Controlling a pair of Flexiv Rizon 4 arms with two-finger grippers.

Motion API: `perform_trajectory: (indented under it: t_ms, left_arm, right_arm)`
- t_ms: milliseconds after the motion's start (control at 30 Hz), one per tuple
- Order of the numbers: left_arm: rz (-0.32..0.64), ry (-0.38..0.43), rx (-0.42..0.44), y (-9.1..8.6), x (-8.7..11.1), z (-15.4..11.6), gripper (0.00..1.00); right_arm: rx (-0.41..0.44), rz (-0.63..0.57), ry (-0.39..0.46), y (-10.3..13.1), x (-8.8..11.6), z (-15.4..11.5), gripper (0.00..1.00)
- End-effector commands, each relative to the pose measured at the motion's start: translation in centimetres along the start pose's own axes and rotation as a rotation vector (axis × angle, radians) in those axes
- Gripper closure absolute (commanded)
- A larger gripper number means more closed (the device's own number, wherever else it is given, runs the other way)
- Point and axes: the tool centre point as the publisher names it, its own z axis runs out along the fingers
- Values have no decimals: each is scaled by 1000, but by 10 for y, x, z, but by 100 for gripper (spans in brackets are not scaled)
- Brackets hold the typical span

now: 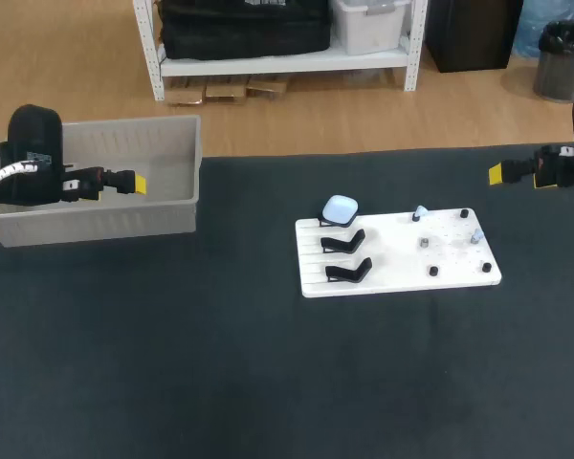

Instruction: Pick up each earbud case from the left stands, insert the matching earbuds, close the lid, and place the case in the box.

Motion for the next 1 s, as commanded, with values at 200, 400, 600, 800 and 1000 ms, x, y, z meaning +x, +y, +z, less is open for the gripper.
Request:
perform_trajectory:
  t_ms: [200,400,600,800,1000]
  left_arm:
    - [-3,12,-14,-3,-2,0,0]
    - [-3,12,-14,-3,-2,0,0]
    - [-3,12,-14,-3,-2,0,0]
    - [57,22,16,-10,-6,4,0]
    - [230,55,121,-26,-14,17,0]
  right_arm:
    - [2,0,1,0,0,0,0]
    - [2,0,1,0,0,0,0]
    - [2,0,1,0,0,0,0]
    - [2,0,1,0,0,0,0]
    - [2,0,1,0,0,0,0]
